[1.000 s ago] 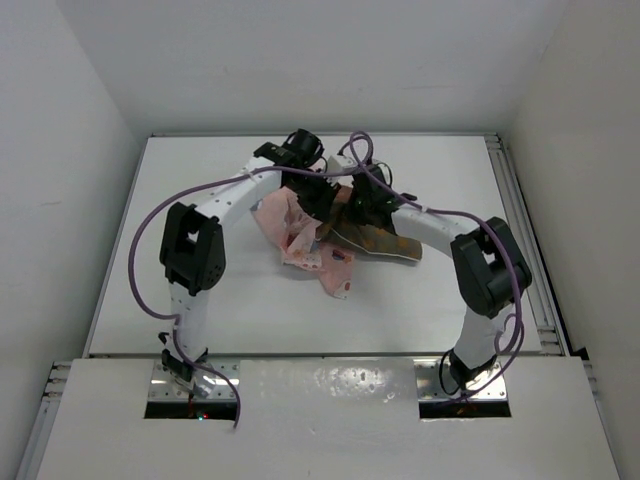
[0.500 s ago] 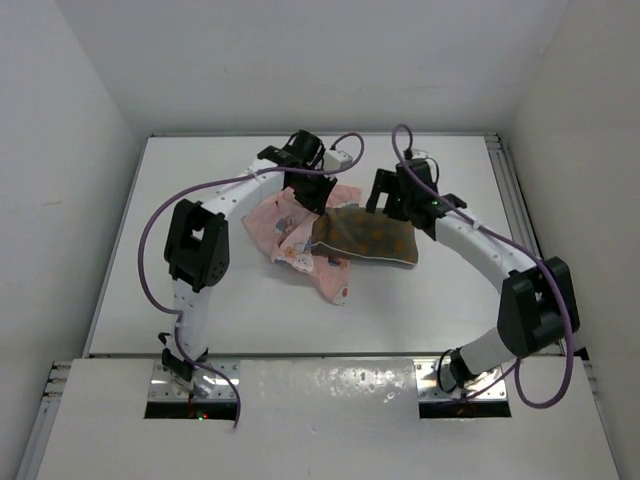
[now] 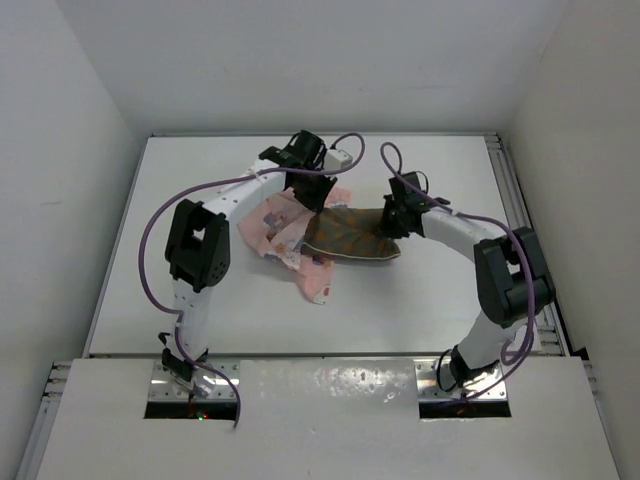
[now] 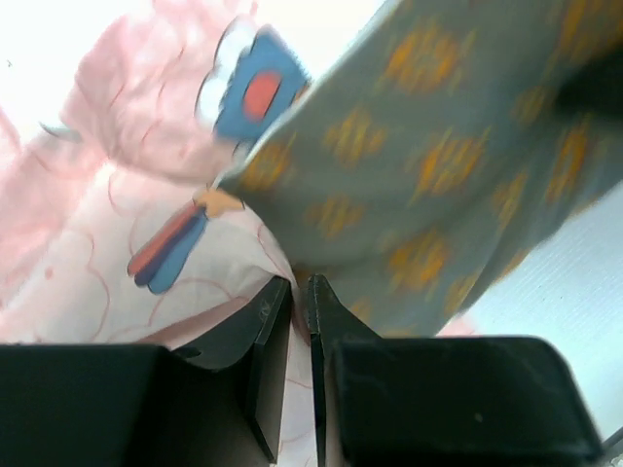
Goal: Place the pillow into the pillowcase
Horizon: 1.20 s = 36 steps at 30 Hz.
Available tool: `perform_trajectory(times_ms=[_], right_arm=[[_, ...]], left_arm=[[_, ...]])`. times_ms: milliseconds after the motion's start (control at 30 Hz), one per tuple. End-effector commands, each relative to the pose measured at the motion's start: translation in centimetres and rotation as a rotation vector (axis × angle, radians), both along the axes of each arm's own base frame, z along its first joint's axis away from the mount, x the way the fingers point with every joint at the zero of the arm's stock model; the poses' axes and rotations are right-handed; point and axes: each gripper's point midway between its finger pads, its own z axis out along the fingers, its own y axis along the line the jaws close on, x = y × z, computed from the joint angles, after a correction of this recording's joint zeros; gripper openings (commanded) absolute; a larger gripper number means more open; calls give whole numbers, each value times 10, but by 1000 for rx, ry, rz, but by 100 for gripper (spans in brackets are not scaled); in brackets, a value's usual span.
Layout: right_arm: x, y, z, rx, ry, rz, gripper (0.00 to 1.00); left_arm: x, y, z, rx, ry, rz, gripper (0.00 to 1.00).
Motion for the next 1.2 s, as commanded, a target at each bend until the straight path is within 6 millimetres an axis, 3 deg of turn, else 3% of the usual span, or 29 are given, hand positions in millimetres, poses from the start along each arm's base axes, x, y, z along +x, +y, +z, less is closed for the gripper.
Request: perform_trajectory(times_ms=[0, 33, 133, 167, 333, 367, 400, 433, 467, 533, 567, 600, 633, 667, 800, 933, 1000, 1033, 1067, 1167], right_arm=[[-24, 74, 27, 183, -100, 258, 0], [-24, 81, 50, 216, -179, 289, 0], [-31, 98, 76, 330, -324, 334, 0], [-28, 103, 103, 396, -417, 324, 0], [-44, 97, 97, 464, -447, 258, 0], [-48, 97, 82, 447, -392, 253, 0], [-49, 98, 83, 448, -377, 259, 0], [-54, 98, 72, 432, -329, 271, 3], [-59, 94, 61, 391, -278, 280, 11], [-62, 85, 55, 335, -255, 275, 49], [-65, 70, 43, 247, -224, 250, 66], [-64, 63, 46, 208, -234, 240, 77], [-63, 45, 40, 108, -232, 215, 90], [-63, 37, 40, 67, -236, 214, 95], [-53, 26, 55, -38, -308, 268, 97], [-44, 46, 72, -82, -371, 408, 80], [-39, 57, 80, -87, -400, 451, 75], [-40, 66, 81, -76, -405, 481, 78], [-36, 72, 81, -71, -407, 494, 88], [-33, 87, 71, -67, -381, 527, 99]], left_arm=[[14, -24, 26, -70, -91, -39, 12], [15, -25, 28, -79, -91, -45, 11], [15, -30, 31, -101, -92, -68, 6], [14, -33, 37, -115, -95, -84, 6], [-8, -54, 75, -231, -116, -241, 5], [-10, -54, 77, -230, -125, -256, 5], [-13, -52, 73, -206, -131, -262, 5], [-15, -47, 75, -179, -156, -279, 6], [-21, -38, 60, -139, -129, -283, 9], [-27, -16, 40, -51, -99, -277, 16], [-33, -9, 33, -26, -71, -282, 22], [-41, 0, 21, 0, -30, -285, 40], [-50, 9, 17, 30, 0, -296, 47], [-54, 14, 15, 44, 13, -298, 56], [-50, 35, 26, 126, -34, -204, 65], [-40, 57, 38, 202, -109, -79, 65], [-42, 71, 31, 251, -101, -37, 64], [-43, 77, 30, 264, -96, -10, 63], [-48, 83, 24, 271, -74, 0, 64], [-61, 87, 9, 253, -21, 8, 63]])
